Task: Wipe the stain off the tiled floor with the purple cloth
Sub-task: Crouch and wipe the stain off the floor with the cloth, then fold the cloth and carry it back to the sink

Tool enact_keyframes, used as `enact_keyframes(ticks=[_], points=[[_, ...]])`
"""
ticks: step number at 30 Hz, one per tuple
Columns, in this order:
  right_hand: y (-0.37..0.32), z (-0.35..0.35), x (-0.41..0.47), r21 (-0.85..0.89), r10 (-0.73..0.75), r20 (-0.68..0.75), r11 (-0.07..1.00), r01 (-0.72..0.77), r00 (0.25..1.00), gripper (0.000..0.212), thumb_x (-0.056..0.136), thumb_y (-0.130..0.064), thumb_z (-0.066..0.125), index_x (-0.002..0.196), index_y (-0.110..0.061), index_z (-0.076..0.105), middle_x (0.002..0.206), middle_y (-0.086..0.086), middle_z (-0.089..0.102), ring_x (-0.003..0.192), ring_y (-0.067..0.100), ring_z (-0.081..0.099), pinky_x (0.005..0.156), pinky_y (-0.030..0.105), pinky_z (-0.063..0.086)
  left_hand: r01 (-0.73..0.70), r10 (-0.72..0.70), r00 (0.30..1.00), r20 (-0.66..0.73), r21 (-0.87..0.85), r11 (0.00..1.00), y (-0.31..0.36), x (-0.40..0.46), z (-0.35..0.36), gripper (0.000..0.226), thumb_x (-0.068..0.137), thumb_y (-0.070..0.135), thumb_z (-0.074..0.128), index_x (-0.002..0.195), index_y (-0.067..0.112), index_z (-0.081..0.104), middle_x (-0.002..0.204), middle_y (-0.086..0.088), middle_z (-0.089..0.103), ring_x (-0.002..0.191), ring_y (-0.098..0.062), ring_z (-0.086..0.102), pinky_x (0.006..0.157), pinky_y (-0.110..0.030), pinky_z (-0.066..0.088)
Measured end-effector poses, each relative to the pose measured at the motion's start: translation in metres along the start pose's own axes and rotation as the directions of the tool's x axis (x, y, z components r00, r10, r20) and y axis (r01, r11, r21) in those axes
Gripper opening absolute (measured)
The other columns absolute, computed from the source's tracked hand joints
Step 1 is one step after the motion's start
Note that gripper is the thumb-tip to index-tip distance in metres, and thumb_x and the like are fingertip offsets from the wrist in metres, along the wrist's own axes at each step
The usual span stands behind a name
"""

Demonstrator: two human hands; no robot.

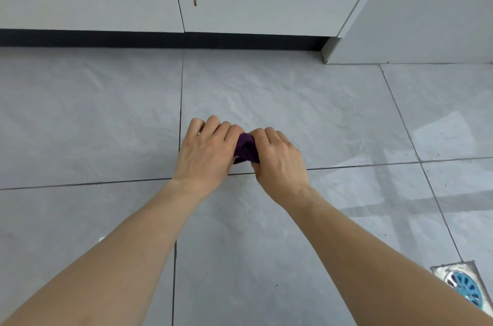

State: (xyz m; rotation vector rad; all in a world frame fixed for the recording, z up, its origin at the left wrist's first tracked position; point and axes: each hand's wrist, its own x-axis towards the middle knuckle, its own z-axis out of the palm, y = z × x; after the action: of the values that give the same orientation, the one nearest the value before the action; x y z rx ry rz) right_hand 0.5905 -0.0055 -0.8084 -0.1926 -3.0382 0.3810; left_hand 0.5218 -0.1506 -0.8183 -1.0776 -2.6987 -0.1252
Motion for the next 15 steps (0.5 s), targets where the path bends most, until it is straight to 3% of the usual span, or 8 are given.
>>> enact_keyframes(ticks=[6,10,15], points=[[0.0,-0.032,-0.003,0.042,-0.034,-0.025,0.999,0.035,0.999,0.035,0.081,-0.005,0.069,0.114,-0.012,0.06,0.096,0.006,0.061,0.084,0.029,0.055,0.068,0.031,0.034,-0.054,0.053,0.997,-0.048,-0.007,0.999,-0.003,0.006,-0.031,0.019,0.091,0.024,0.064,0.11,0.02,0.063,0.094,0.006,0.068,0.093,-0.026,0.059,0.083,-0.037,0.037],[-0.009,-0.06,0.0,0.045,-0.078,-0.022,0.996,0.079,0.997,0.035,0.085,-0.008,0.067,0.118,-0.014,0.06,0.099,0.005,0.061,0.086,0.028,0.055,0.076,0.035,0.044,-0.06,0.061,0.997,-0.052,0.021,0.998,-0.009,0.009,-0.064,0.021,0.091,0.021,0.065,0.111,0.021,0.062,0.095,0.006,0.068,0.093,-0.026,0.06,0.083,-0.039,0.041],[-0.031,-0.117,0.001,0.065,-0.046,-0.038,0.997,0.048,0.998,0.034,0.086,-0.012,0.066,0.119,-0.017,0.059,0.1,0.002,0.061,0.087,0.027,0.055,0.078,0.036,0.045,-0.056,0.057,0.998,-0.027,0.021,0.998,-0.013,0.021,-0.128,0.024,0.089,0.022,0.069,0.112,0.022,0.063,0.097,0.007,0.069,0.094,-0.025,0.06,0.084,-0.039,0.042]])
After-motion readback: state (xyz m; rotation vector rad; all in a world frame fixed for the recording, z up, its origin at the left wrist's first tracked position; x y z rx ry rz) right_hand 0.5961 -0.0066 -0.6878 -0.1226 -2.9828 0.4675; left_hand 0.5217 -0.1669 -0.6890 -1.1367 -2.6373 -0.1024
